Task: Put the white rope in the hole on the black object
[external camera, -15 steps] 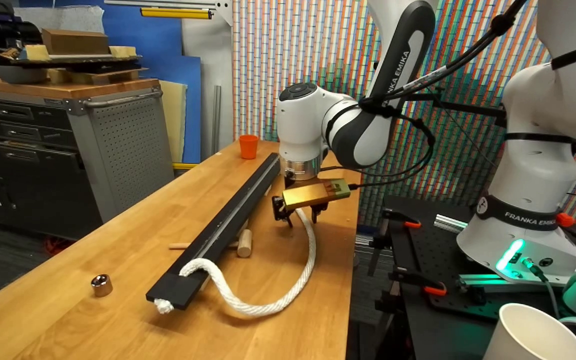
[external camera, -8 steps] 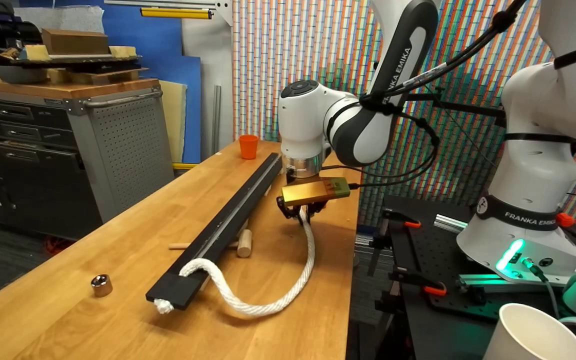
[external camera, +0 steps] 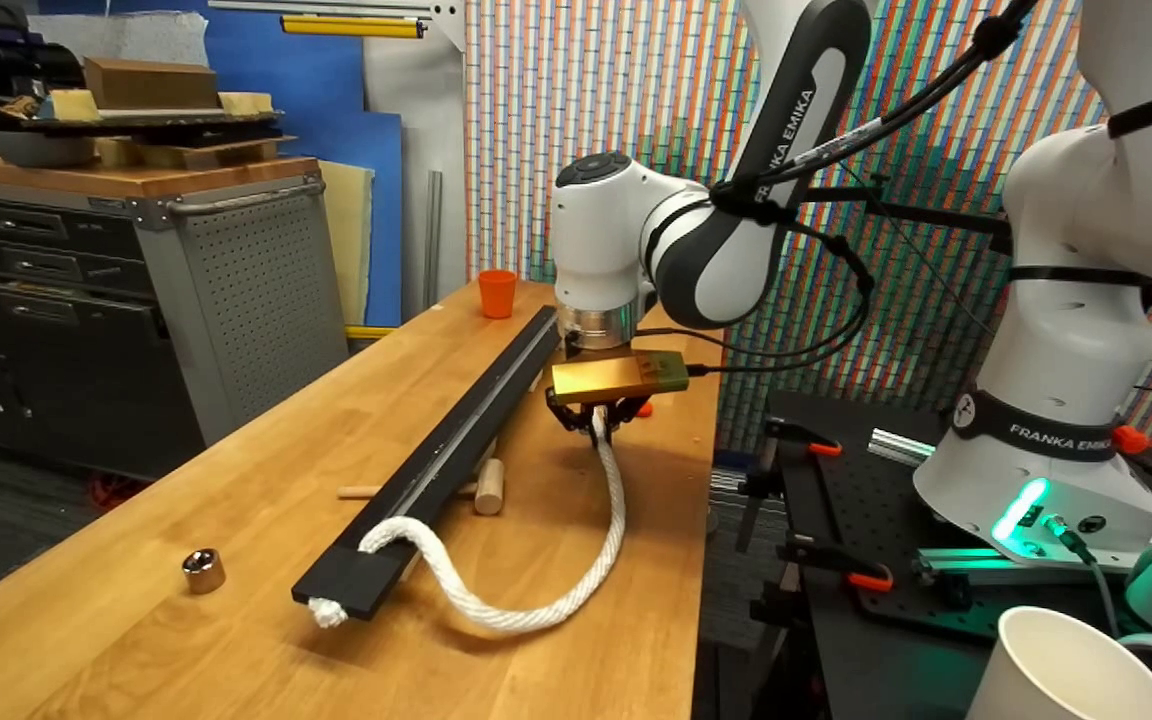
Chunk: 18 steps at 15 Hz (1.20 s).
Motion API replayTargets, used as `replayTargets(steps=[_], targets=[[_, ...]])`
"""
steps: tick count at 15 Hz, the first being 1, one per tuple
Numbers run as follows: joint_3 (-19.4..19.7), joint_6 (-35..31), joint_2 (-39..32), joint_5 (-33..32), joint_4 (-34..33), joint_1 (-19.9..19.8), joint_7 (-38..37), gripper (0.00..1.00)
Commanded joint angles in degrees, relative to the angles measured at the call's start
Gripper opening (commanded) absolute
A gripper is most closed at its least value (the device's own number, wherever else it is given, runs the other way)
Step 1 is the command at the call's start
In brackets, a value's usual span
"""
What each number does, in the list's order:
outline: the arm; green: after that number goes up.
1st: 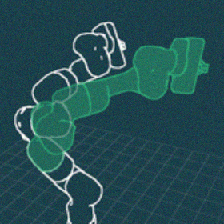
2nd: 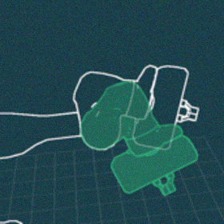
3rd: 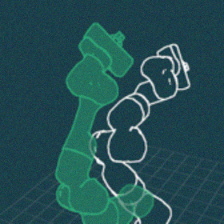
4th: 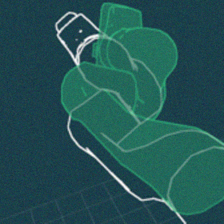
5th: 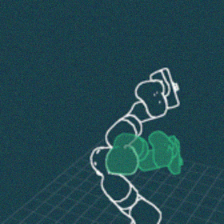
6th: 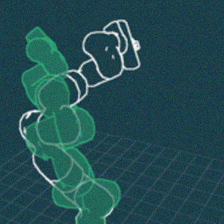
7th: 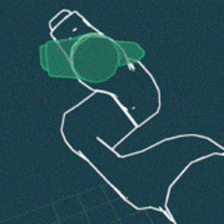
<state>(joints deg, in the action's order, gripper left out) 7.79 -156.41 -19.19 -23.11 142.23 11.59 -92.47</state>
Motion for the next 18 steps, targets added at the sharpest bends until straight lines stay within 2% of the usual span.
replayTargets(steps=[1, 8, 18], targets=[[-0.5, 4.9, 2.5, 2.4, -3.2, 0.5, 3.3, 0.04], [-0.4, 12.9, 4.3, -0.7, -10.0, -0.4, 5.4, 0.04], [1.5, 22.4, 2.3, -2.4, -18.7, -3.8, 2.6, 0.04]])
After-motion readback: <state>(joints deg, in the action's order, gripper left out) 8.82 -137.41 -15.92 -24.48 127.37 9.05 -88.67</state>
